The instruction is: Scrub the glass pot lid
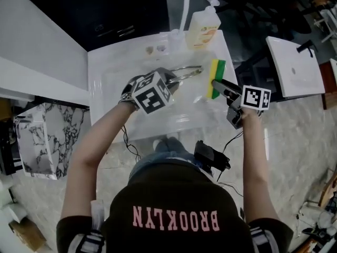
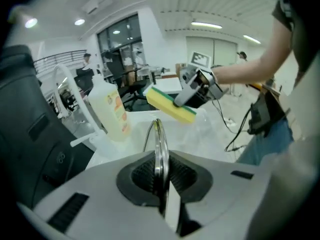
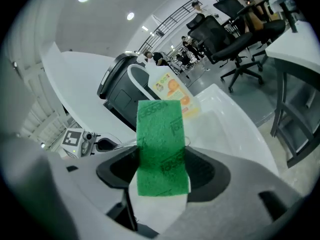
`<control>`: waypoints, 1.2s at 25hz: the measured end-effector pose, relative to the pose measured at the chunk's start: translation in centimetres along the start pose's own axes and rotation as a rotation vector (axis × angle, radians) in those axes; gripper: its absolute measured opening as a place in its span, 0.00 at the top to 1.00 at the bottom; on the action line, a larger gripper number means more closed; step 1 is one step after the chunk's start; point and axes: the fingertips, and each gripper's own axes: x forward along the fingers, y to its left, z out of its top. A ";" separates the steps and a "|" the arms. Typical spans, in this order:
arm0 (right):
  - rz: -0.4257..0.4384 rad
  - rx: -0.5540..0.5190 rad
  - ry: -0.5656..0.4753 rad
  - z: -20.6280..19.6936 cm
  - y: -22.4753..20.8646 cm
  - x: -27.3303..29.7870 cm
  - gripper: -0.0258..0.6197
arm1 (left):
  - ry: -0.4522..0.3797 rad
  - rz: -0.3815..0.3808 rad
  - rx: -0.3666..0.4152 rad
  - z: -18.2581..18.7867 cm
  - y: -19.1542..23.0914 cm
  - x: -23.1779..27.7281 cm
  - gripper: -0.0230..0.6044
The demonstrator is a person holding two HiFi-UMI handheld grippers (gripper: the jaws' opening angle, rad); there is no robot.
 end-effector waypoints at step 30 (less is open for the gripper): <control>0.005 -0.442 0.401 -5.1 3.1 4.6 0.53 | 0.081 -0.302 0.629 -11.0 -6.8 1.5 0.91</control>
